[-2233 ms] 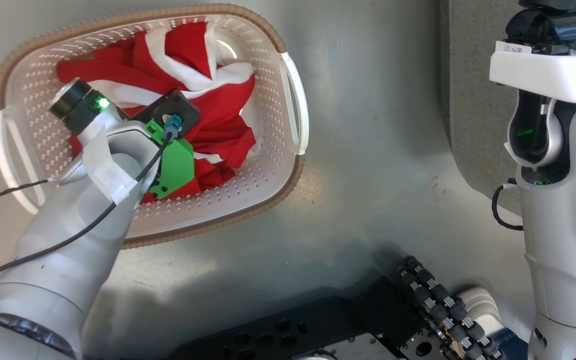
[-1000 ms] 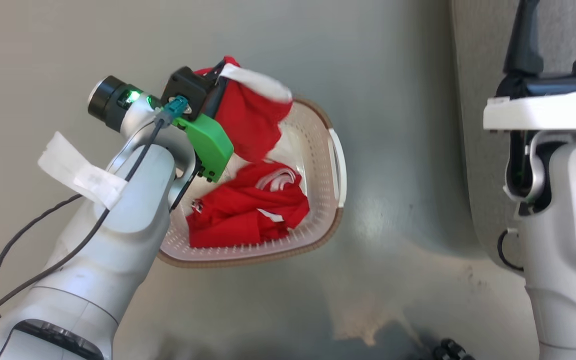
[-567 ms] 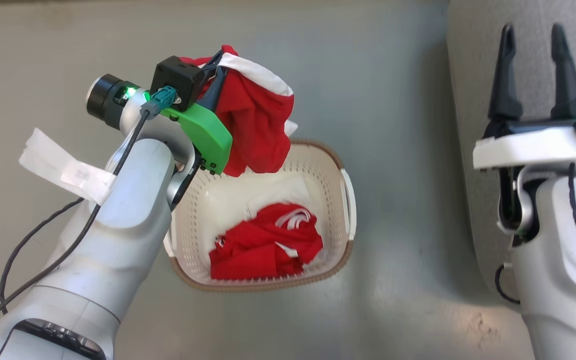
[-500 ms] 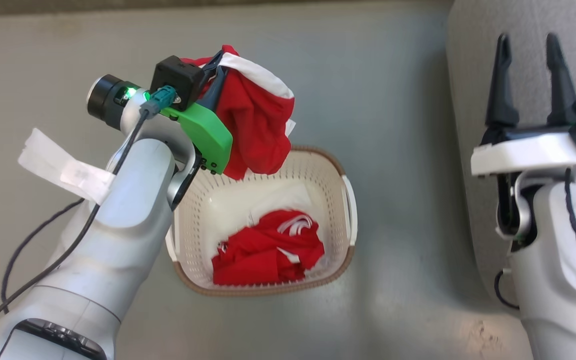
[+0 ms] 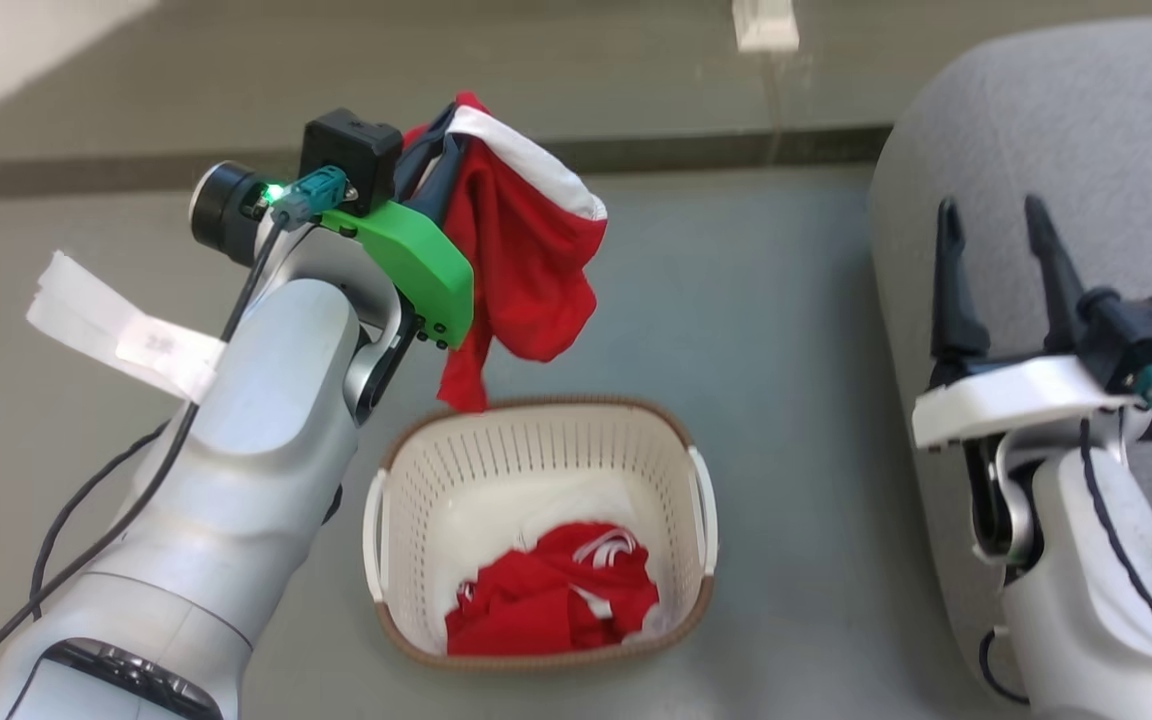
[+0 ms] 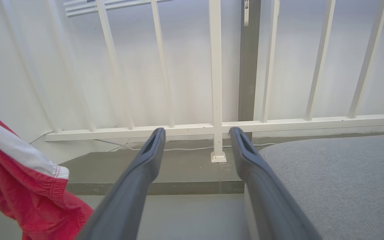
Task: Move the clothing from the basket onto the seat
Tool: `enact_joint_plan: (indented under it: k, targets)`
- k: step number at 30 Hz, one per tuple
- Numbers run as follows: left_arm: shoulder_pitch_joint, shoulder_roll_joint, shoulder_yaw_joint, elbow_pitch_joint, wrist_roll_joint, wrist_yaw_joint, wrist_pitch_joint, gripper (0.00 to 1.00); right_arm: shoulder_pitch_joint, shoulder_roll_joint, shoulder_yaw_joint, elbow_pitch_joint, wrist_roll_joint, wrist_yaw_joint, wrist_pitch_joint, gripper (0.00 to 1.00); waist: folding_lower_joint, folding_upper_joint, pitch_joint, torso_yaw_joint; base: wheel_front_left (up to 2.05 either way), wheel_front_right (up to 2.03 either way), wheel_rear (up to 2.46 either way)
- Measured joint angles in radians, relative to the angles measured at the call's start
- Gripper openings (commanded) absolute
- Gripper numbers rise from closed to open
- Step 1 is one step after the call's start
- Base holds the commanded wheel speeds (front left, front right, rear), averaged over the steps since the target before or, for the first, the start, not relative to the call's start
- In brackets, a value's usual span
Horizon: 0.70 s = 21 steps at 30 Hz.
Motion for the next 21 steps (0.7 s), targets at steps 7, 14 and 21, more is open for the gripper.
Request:
enact_joint_plan:
  k: [7, 14, 21]
  targets:
    - [0.054, -0.001, -0.035, -0.013, -0.065, 0.0, 0.03, 0.0, 0.045, 0.001, 0.028, 0.037, 0.0, 0.018, 0.0, 1.0, 0.0, 0.0, -0.101, -0.006, 0.0, 0.0, 0.0]
    - [0.072, -0.001, -0.062, -0.05, -0.115, 0.0, 0.07, 0.0, 0.085, 0.003, 0.043, 0.046, 0.006, 0.033, 0.0, 1.0, 0.0, 0.0, -0.184, -0.019, 0.0, 0.0, 0.0]
    - [0.079, -0.001, -0.078, -0.076, -0.131, 0.0, 0.093, 0.0, 0.104, 0.004, 0.087, 0.056, 0.006, 0.064, 0.0, 1.0, 0.0, 0.0, -0.221, -0.032, 0.0, 0.0, 0.0]
